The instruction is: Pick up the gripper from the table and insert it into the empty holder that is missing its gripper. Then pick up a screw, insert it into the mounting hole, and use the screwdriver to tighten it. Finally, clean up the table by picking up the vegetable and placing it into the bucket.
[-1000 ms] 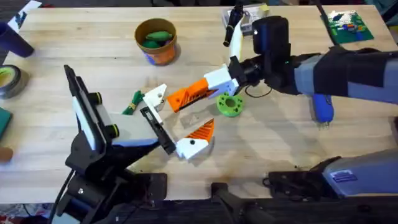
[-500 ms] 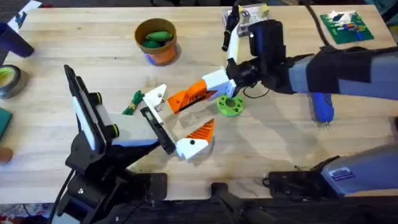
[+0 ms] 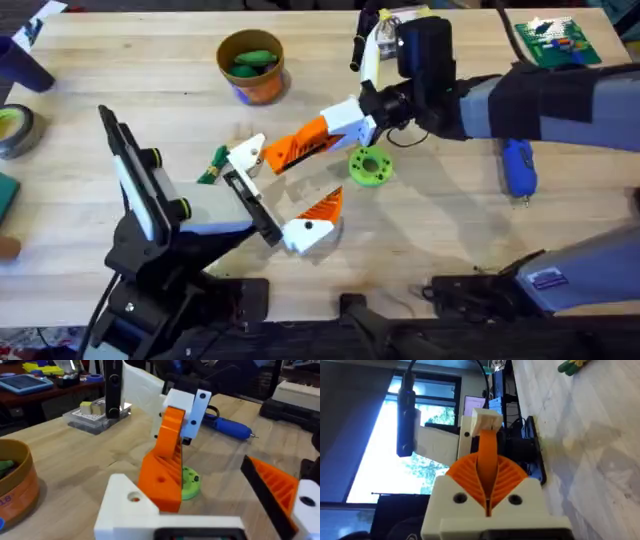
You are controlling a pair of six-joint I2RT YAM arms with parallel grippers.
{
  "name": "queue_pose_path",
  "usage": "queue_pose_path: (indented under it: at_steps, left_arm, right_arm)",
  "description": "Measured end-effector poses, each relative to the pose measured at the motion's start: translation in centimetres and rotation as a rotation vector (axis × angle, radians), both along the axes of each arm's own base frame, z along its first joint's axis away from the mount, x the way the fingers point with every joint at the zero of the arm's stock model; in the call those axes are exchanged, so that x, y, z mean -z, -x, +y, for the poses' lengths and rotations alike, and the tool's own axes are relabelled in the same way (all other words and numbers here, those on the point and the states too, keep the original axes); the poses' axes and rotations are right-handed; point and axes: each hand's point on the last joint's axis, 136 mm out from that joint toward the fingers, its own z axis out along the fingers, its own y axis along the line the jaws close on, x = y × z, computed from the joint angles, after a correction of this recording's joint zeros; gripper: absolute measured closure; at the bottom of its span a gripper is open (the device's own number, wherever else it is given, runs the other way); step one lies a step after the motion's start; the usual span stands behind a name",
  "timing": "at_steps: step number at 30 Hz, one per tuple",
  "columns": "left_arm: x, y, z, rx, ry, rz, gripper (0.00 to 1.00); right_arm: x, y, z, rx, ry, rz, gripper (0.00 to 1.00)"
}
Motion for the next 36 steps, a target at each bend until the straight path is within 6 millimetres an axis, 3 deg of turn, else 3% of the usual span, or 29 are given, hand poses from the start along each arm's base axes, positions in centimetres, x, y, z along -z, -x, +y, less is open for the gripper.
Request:
queue_pose_path:
  at_steps: [18, 36]
  left_arm:
    - [0.0, -1.2, 1.0, -0.085, 0.001, 0.005, 0.008]
    - [0.1, -0.8, 0.7, -0.058, 0.026, 0.041, 0.008]
  right_arm:
    - [-0.1, -0.4, 2.3, -0.042, -0.018, -0.018, 0.993]
    - [1.0, -1.4, 4.4, -0.067, 0.023, 0.08, 0.993]
